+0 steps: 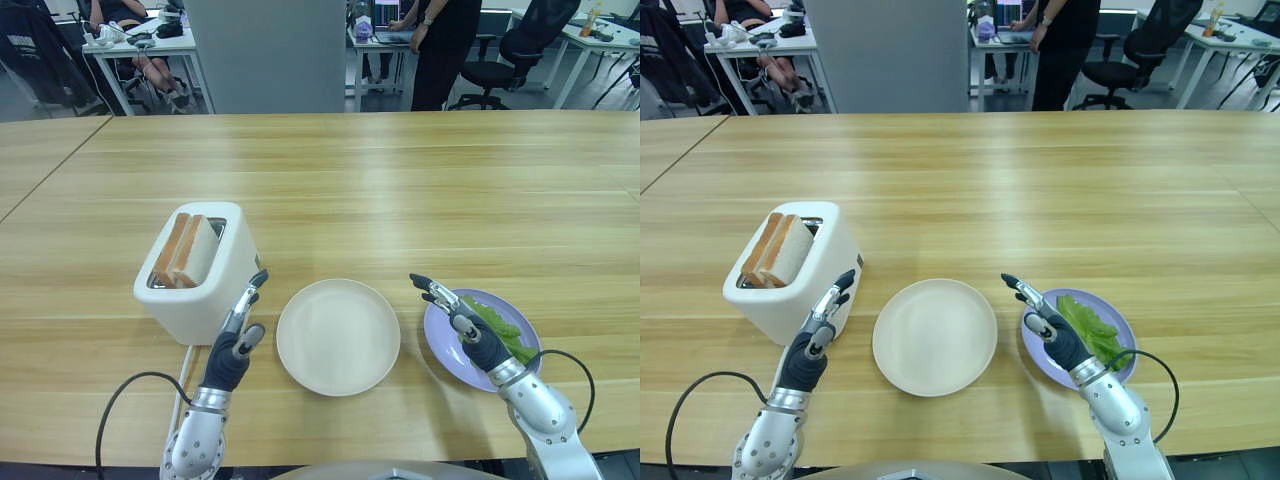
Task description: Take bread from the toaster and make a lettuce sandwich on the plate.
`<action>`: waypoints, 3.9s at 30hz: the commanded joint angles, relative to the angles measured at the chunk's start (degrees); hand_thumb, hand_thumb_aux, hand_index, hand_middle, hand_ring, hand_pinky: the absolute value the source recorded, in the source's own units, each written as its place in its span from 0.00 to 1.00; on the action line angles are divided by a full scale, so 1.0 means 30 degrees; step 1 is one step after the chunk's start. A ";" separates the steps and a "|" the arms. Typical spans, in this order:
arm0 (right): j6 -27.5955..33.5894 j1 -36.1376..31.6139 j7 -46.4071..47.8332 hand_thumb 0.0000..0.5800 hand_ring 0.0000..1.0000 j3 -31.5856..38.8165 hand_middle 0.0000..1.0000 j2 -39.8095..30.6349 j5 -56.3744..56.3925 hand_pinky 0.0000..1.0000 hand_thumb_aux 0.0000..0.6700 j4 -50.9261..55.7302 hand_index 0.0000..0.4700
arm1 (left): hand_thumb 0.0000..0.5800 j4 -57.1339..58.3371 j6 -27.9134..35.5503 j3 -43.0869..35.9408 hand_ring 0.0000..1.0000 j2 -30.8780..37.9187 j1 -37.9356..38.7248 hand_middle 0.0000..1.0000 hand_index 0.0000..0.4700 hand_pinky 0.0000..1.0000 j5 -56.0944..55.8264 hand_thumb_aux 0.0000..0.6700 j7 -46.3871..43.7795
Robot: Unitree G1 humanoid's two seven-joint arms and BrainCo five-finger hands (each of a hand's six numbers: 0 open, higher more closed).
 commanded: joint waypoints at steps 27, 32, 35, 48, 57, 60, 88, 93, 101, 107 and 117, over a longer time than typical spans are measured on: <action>0.0317 -0.0081 -0.0516 0.00 0.00 0.0048 0.00 0.0320 -0.0285 0.00 0.00 0.1253 0.00 | 0.00 -0.7204 0.7140 0.7674 0.00 -0.0440 -0.0964 0.00 0.00 0.00 0.9910 0.00 0.2385; 0.0319 0.0082 -0.0764 0.00 0.00 -0.0050 0.00 0.0379 -0.0302 0.00 0.00 0.1233 0.00 | 0.00 -0.5244 0.8568 0.7753 0.00 0.0189 -0.1595 0.00 0.00 0.00 1.3126 0.00 0.2295; 0.0327 0.0136 -0.0898 0.00 0.00 -0.0122 0.00 0.0473 -0.0314 0.00 0.00 0.1207 0.00 | 0.00 -0.3613 0.9311 0.7204 0.00 0.0805 -0.2115 0.00 0.00 0.00 1.5294 0.00 0.2180; 0.0269 0.0126 -0.1311 0.00 0.00 -0.0357 0.00 0.0743 -0.0270 0.00 0.00 0.1307 0.00 | 0.00 -0.3228 1.0896 0.6353 0.00 0.1840 -0.2733 0.00 0.00 0.00 1.7622 0.00 0.0748; 0.0085 0.0392 -0.1560 0.00 0.00 -0.0445 0.00 0.0891 -0.0326 0.00 0.00 0.1488 0.00 | 0.00 -0.3746 1.1084 0.7872 0.00 0.2359 0.0392 0.00 0.00 0.00 1.7644 0.00 -0.0381; 0.0065 0.0472 -0.1577 0.00 0.00 -0.0539 0.00 0.0894 -0.0277 0.00 0.00 0.1518 0.00 | 0.00 -0.3767 1.1316 0.8570 0.00 0.2298 0.1052 0.00 0.00 0.00 1.7580 0.00 -0.0537; 0.0050 0.0520 -0.1448 0.00 0.00 -0.1279 0.00 0.0888 0.0062 0.00 0.00 0.1590 0.00 | 0.01 -0.2958 1.3156 0.6585 0.00 0.3016 -0.2694 0.00 0.00 0.00 1.9253 0.00 -0.2754; 0.0145 0.0443 -0.1401 0.00 0.00 -0.1522 0.00 0.0872 0.0254 0.00 0.00 0.1558 0.00 | 0.87 -0.2374 1.3323 0.6538 0.00 0.3429 -0.2762 0.00 0.62 0.00 1.9830 0.64 -0.2969; 0.0206 0.0307 -0.1400 0.00 0.00 -0.1712 0.00 0.0905 0.0378 0.00 0.00 0.1606 0.00 | 0.94 -0.1636 1.4057 0.6458 0.03 0.4351 -0.3750 0.03 0.75 0.03 2.0294 0.76 -0.3918; 0.0108 0.0228 -0.1472 0.00 0.00 -0.1663 0.00 0.1003 0.0279 0.00 0.00 0.1848 0.00 | 0.86 -0.1620 1.4438 0.5961 0.03 0.4355 -0.5188 0.03 0.61 0.03 2.0147 0.62 -0.4366; 0.0070 0.0033 -0.1488 0.00 0.00 -0.1579 0.00 0.1117 0.0146 0.00 0.00 0.2091 0.00 | 0.00 -0.3432 1.4561 0.5393 0.01 0.3996 -0.5191 0.01 0.00 0.01 2.0126 0.00 -0.5664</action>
